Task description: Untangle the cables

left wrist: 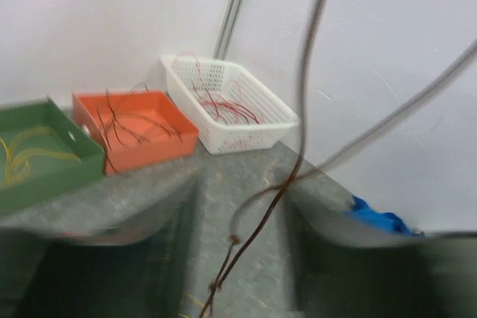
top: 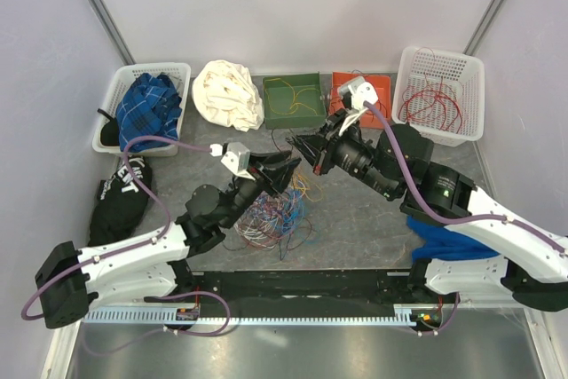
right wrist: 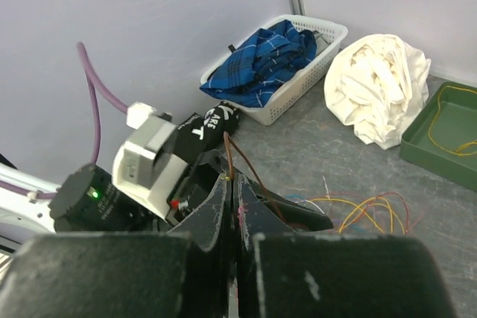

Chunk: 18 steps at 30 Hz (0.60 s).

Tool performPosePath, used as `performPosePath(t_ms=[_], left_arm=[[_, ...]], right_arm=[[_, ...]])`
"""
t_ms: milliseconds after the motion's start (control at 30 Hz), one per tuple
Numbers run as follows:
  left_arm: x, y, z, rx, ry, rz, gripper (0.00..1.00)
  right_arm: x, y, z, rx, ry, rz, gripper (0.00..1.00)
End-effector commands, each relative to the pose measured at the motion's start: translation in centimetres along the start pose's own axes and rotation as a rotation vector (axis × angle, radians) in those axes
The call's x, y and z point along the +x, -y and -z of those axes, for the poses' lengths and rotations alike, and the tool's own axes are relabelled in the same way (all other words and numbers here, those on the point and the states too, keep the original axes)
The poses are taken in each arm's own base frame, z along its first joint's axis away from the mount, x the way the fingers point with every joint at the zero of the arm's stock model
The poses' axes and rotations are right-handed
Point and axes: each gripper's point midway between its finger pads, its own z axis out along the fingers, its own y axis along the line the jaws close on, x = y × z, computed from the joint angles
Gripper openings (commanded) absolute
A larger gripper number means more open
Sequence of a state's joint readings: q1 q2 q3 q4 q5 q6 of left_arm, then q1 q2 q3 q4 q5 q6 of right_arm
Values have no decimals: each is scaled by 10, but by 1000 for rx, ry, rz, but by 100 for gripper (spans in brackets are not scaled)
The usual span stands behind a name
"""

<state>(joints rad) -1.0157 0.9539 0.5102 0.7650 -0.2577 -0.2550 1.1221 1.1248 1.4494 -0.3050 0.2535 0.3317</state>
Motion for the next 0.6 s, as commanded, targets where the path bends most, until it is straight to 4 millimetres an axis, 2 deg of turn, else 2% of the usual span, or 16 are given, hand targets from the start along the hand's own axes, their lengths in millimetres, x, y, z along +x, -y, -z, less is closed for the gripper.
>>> performPosePath(t_ms=[0, 33, 100, 133, 200, 233, 267, 333, 367, 400, 433, 467, 567], left_arm=[[-33, 25, -21, 98, 44, -95, 2], [-35, 24, -23, 81, 30, -100, 2], [-54, 15, -28, 4, 33, -114, 2], [-62, 13, -30, -23, 39, -118, 2], [-91, 6, -35, -102, 44, -128, 2], [-97, 6, -40, -118, 32, -132, 2], [-129, 14, -45, -123, 66, -120, 2], [-123, 12, -53, -149, -27, -149, 2], [-153, 22, -57, -141, 11, -125, 2], [-150, 24, -58, -135, -33, -136, 2], [-155, 28, -61, -128, -38, -135, 2], [-173, 36, -68, -116, -9, -121, 2], [-176, 44, -73, -90, -47, -115, 2]], right_arm=[[-3, 6, 14, 17, 33, -15, 18], [-3, 12, 16, 41, 38, -11, 44], [-7, 22, 28, 78, 67, -13, 62], [3, 31, 31, 107, 54, -1, 71], [-7, 46, 49, 163, 113, -9, 75], [8, 55, 51, 184, 98, 8, 77], [10, 62, 57, 210, 113, 11, 77], [17, 73, 70, 220, 148, 9, 78], [20, 76, 74, 223, 156, 17, 78], [15, 75, 80, 202, 193, 8, 79], [30, 78, 79, 198, 172, 25, 79], [32, 78, 78, 188, 171, 42, 79], [39, 68, 72, 131, 161, 63, 79]])
